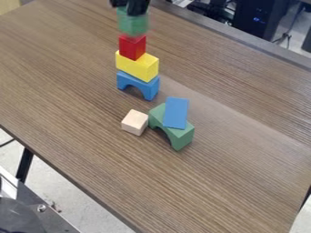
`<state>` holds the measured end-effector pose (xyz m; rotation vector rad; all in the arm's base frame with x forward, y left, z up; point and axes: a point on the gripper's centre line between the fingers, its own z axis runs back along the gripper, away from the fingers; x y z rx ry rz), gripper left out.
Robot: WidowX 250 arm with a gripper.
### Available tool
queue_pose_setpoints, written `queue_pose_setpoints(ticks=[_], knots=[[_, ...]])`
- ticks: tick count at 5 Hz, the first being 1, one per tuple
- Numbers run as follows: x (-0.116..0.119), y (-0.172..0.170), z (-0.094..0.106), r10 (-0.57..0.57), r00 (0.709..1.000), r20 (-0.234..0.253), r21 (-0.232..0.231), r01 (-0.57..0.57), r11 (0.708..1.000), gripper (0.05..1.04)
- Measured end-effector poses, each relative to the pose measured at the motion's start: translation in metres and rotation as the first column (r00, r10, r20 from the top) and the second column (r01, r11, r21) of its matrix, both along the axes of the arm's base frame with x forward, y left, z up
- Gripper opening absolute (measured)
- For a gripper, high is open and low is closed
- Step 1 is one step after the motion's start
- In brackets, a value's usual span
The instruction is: Moved the green block on top of the red block
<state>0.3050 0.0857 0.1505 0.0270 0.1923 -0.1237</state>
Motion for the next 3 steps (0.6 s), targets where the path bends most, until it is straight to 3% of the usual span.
queue_pose_setpoints(ticks=[2, 3], knots=[[-0.0004, 0.0027, -0.0051, 0.031, 0.999, 0.007, -0.010, -0.031, 0.999, 0.468], [-0.0002, 0.0032, -0.0053, 0.041, 0.999, 0.012, -0.021, -0.041, 0.999, 0.532]])
